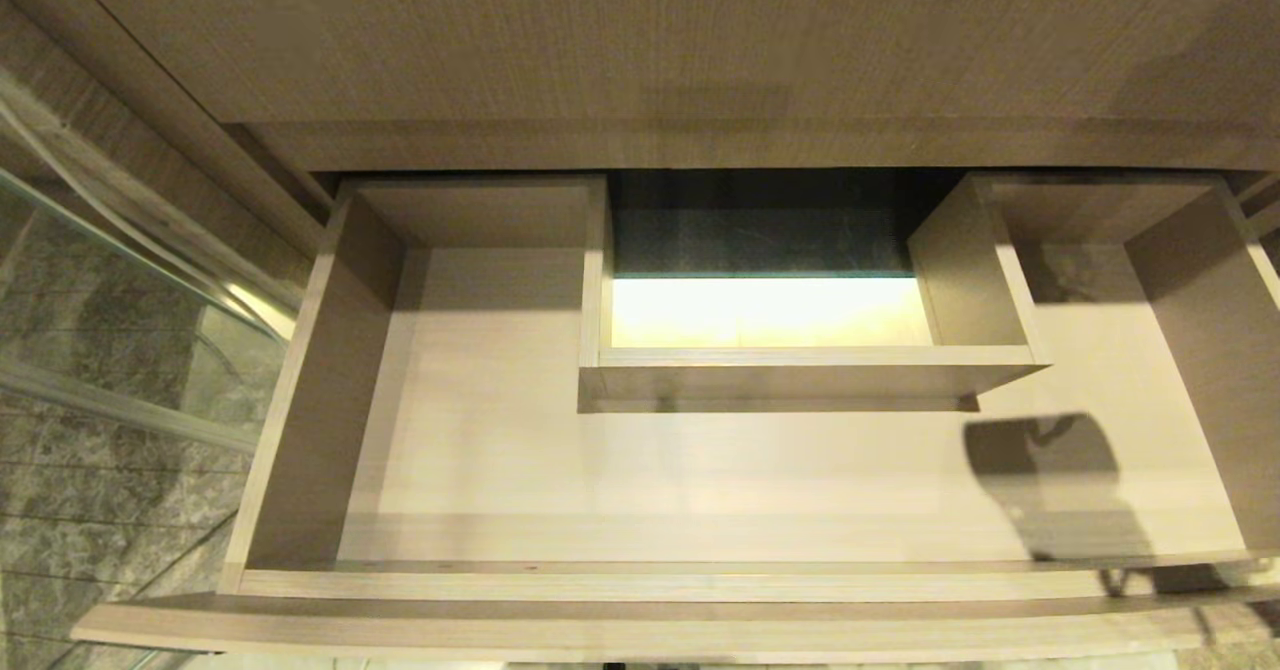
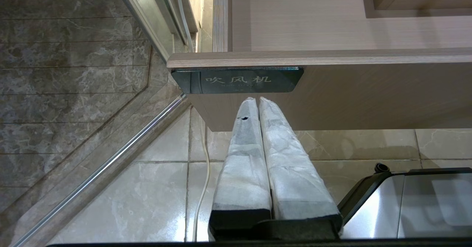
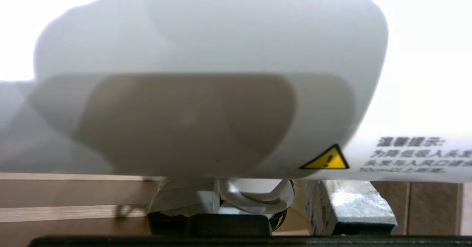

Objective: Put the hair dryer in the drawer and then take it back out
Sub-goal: Place it on the countertop

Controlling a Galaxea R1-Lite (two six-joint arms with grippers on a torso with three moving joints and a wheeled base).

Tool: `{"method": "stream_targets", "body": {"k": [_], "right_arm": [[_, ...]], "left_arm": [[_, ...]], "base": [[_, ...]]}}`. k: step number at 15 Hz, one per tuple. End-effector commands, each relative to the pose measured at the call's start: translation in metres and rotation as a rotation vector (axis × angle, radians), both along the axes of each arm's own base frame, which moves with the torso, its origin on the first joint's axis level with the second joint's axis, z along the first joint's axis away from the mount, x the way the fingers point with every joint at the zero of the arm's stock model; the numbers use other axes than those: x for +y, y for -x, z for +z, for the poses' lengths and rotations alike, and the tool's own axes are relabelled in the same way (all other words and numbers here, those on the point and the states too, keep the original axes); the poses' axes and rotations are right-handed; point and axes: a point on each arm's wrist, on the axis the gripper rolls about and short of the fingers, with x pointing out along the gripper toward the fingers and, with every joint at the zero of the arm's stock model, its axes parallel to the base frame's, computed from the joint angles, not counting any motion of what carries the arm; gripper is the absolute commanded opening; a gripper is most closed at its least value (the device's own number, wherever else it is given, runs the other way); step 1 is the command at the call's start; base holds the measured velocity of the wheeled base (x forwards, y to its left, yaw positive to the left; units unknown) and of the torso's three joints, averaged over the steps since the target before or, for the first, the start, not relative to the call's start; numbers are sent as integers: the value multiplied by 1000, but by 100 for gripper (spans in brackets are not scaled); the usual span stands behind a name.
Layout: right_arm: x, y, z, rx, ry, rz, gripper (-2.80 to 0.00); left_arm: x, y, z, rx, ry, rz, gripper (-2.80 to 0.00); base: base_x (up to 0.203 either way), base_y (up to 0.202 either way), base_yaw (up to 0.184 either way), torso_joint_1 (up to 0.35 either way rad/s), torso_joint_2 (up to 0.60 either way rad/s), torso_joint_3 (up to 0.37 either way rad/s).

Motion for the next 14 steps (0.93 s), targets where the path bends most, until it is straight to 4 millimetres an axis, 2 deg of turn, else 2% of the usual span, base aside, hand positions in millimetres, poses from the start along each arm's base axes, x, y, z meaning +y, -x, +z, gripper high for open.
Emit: {"method": "stream_targets", "body": {"k": [1, 14], "right_arm": [[3, 9, 0, -18, 9, -10, -280], [12, 38, 5, -100, 38, -26, -280]], "left_arm": [[0, 0, 0, -1, 0, 1, -280], [0, 0, 0, 0, 0, 1, -280]], "base": [[0, 0, 0, 0, 0, 0], [0, 0, 0, 0, 0, 0]]}}
